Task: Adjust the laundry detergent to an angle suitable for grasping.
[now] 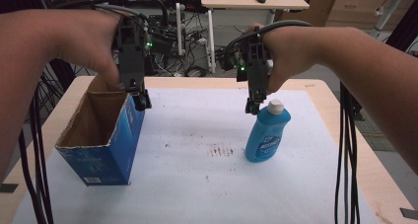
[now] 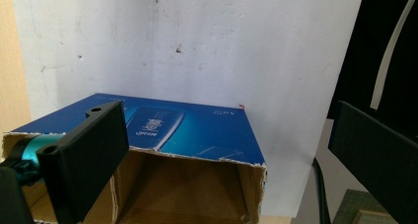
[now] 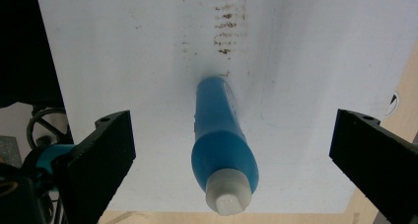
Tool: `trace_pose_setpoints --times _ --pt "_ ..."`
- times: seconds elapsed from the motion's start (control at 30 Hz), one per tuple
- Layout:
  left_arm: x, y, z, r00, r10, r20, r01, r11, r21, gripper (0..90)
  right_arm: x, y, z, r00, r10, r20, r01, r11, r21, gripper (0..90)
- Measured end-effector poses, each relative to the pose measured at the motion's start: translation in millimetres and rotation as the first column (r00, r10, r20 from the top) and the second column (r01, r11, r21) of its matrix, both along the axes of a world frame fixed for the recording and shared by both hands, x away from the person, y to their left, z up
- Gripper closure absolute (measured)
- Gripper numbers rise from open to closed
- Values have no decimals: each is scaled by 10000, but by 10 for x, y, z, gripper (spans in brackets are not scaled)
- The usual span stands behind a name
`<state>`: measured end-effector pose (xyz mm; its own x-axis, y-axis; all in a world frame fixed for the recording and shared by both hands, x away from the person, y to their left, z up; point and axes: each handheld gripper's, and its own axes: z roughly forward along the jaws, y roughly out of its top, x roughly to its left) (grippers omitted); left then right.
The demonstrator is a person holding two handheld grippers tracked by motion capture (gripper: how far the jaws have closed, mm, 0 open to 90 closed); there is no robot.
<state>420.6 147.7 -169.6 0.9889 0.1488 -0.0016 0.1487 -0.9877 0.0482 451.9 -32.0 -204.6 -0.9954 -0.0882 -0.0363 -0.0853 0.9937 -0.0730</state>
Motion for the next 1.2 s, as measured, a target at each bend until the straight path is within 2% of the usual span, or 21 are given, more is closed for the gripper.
trace_pose_setpoints --times 0.23,0.4,0.5,0.53,0.63,0.73,0.77,0.83,0.87,0.9,0.97,1.03,1.07,1.1,1.17,1.2 --pt "8 -55 -13 10000 -13 -19 12 9999 -118 17 -2 -26 -30 9999 74 -134 -75 10000 -16 25" --pt "44 -88 -61 9999 66 -115 -65 9999 78 17 31 -72 -53 9996 242 -174 -242 9997 -35 25" --pt "58 -102 -62 9999 13 -136 -12 10000 44 17 37 -123 -48 9998 120 -162 -118 9998 156 25" --pt "60 -107 -61 9999 25 -126 -25 10000 9 17 40 -174 -44 9999 -29 -138 29 10000 9 25" --pt "74 -116 -75 9999 32 -123 -32 10000 35 17 45 -242 -31 9999 -94 -144 95 9999 54 25" --pt "80 -126 -86 9999 34 -132 -32 9999 144 17 35 -365 10 9996 -276 -81 277 9996 107 25" --pt "79 -129 -85 9999 12 -109 -10 9999 154 17 19 -466 34 9991 -414 -38 415 9990 188 25" --pt "68 -134 -84 9999 68 -109 -67 9999 87 17 9 -524 41 9988 -477 -54 478 9986 222 25" --pt "63 -137 -81 9999 73 -90 -73 9999 77 17 -3 -588 44 9984 -557 -33 558 9982 232 25" --pt "59 -140 -81 9999 64 -102 -63 10000 59 17 -23 -729 41 9971 -755 -32 755 9969 231 25" --pt "46 -150 -90 9998 144 -120 -143 9999 45 17 -36 -802 27 9960 -891 -14 891 9956 299 25" --pt "39 -162 -109 9997 238 -87 -239 9997 -51 17 -61 -946 -4 9941 -1080 -53 1081 9938 272 25" --pt "32 -170 -118 9995 272 -128 -272 9996 -66 17 -96 -1076 -49 9909 -1342 -87 1344 9906 237 25" --pt "27 -179 -126 9994 317 -122 -318 9995 -89 17 -96 -1076 -49 9909 -1342 -87 1344 9906 237 25" --pt "20 -199 -145 9990 417 -137 -420 9990 -159 17 -147 -1244 -116 9865 -1633 -142 1636 9863 195 25" --pt "15 -211 -153 9990 432 -126 -434 9989 -202 17 -147 -1244 -116 9865 -1633 -142 1636 9863 195 25"
